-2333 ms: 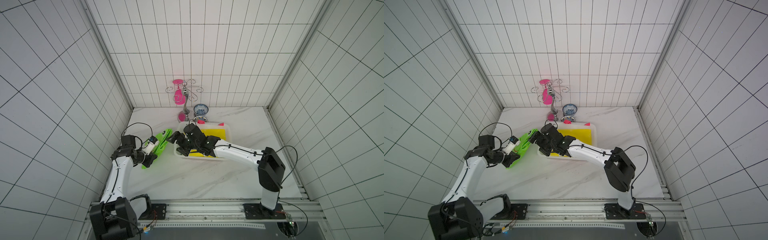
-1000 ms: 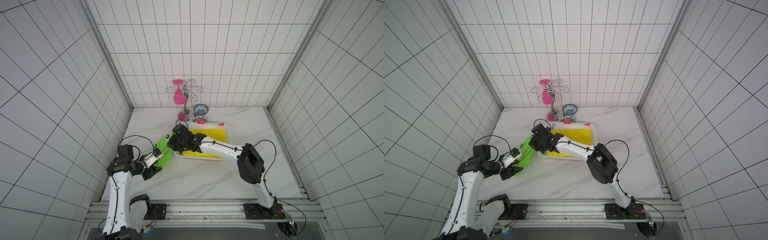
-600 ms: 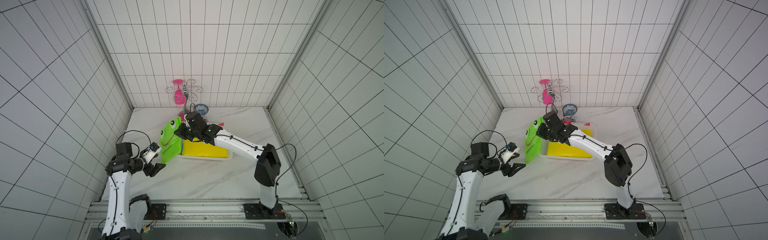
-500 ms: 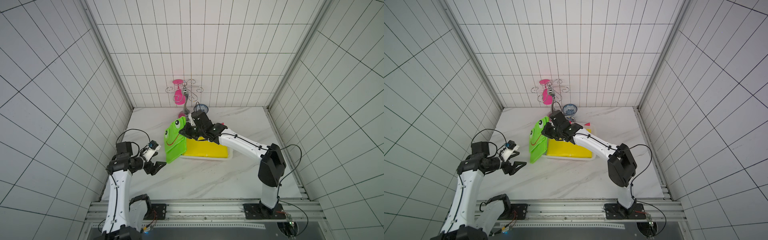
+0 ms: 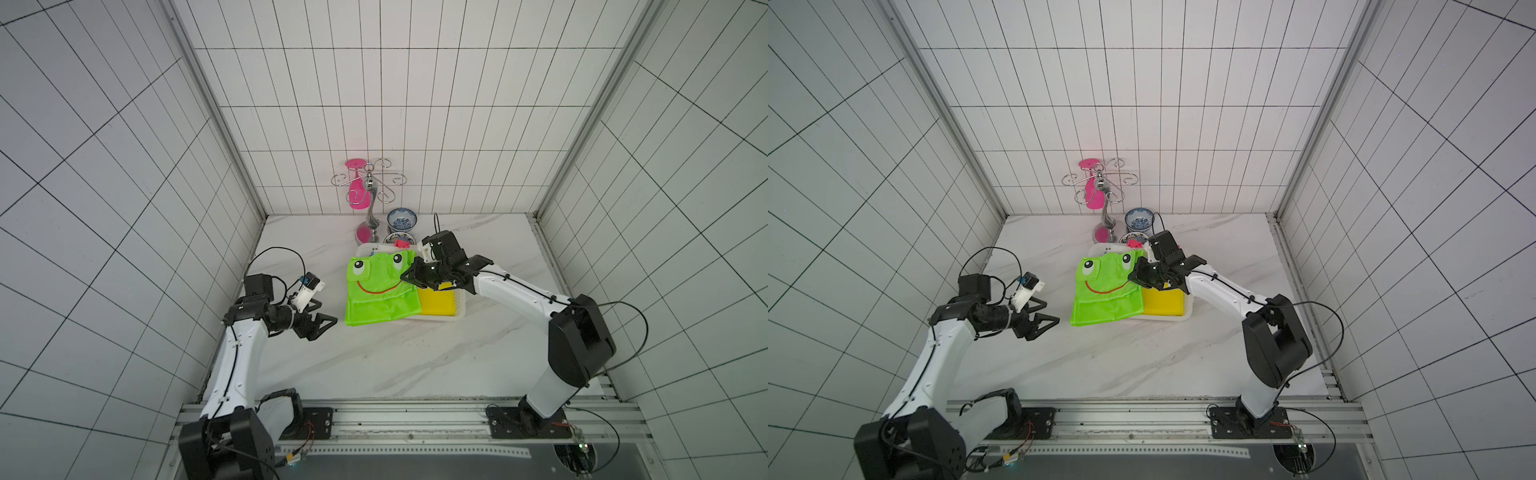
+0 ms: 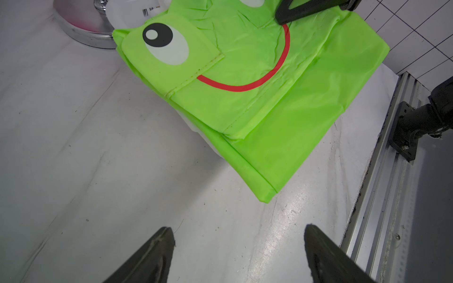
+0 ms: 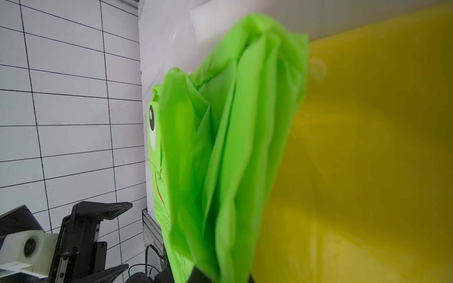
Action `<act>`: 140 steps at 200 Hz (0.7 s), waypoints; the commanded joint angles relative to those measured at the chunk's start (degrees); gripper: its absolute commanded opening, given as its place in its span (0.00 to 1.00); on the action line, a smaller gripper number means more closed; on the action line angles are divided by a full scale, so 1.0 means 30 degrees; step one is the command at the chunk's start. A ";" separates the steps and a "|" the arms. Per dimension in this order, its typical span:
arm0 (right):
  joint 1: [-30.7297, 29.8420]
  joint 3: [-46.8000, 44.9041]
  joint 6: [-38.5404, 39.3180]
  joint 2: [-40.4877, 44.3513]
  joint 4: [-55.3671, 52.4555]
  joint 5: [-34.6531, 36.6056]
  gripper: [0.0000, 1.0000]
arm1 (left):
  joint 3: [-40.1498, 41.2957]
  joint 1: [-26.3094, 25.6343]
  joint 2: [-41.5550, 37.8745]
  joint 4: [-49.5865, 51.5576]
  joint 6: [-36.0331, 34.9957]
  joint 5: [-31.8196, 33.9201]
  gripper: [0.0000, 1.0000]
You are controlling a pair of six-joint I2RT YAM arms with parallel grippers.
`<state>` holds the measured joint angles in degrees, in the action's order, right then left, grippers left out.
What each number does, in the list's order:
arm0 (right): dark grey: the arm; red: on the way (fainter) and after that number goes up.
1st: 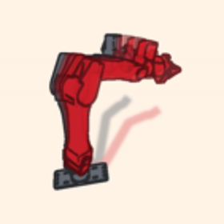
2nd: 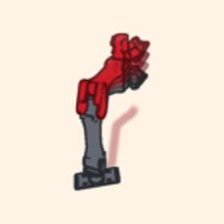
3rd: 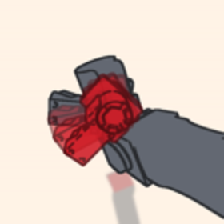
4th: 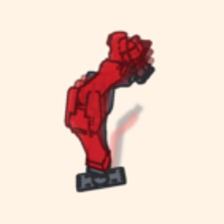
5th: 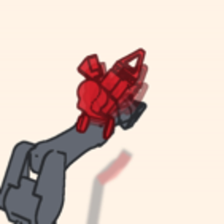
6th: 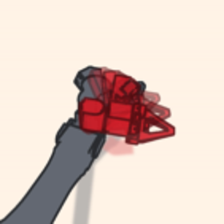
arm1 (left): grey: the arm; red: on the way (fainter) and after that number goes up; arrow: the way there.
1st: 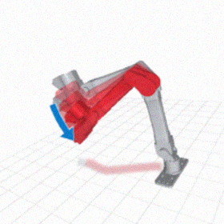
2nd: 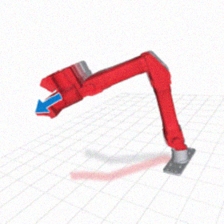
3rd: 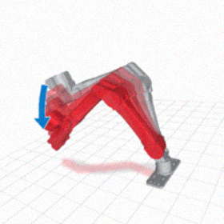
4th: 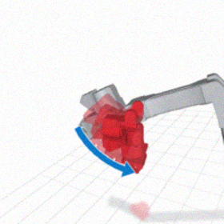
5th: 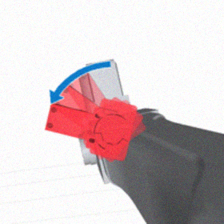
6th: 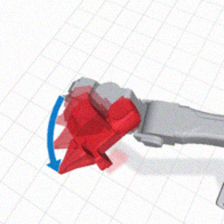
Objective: Put the folded raincoat in the basket
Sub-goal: Place the raincoat in the basket.
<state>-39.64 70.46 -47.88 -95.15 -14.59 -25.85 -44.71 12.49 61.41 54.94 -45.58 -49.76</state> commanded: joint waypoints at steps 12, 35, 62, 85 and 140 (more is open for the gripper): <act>0.1394 -0.2174 0.1263 0.1593 0.0432 -0.0722 0.00 | -0.0031 -0.1350 0.0222 -0.0813 0.0839 0.0817 0.86; 0.2223 -0.4323 0.1592 0.2889 0.2499 -0.0284 0.00 | 0.0071 -0.2522 0.0269 -0.1105 0.1523 0.0543 0.87; 0.3172 -0.5862 0.2090 0.3357 0.4556 -0.0981 0.00 | -0.0302 -0.4816 0.0748 -0.0918 0.1537 0.0870 0.88; 0.3768 -0.5967 0.2656 0.2832 0.5494 -0.2431 0.00 | -0.1164 -0.6406 0.1377 -0.1748 0.2544 0.1496 0.88; 0.4092 -0.5637 0.3210 0.1631 0.7944 -0.3365 0.00 | -0.3581 -0.7679 0.3111 -0.3740 0.4345 0.1872 0.88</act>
<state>-28.18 53.69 -39.81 -88.77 3.95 -34.50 -51.79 -10.13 69.21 48.12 -35.79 -44.69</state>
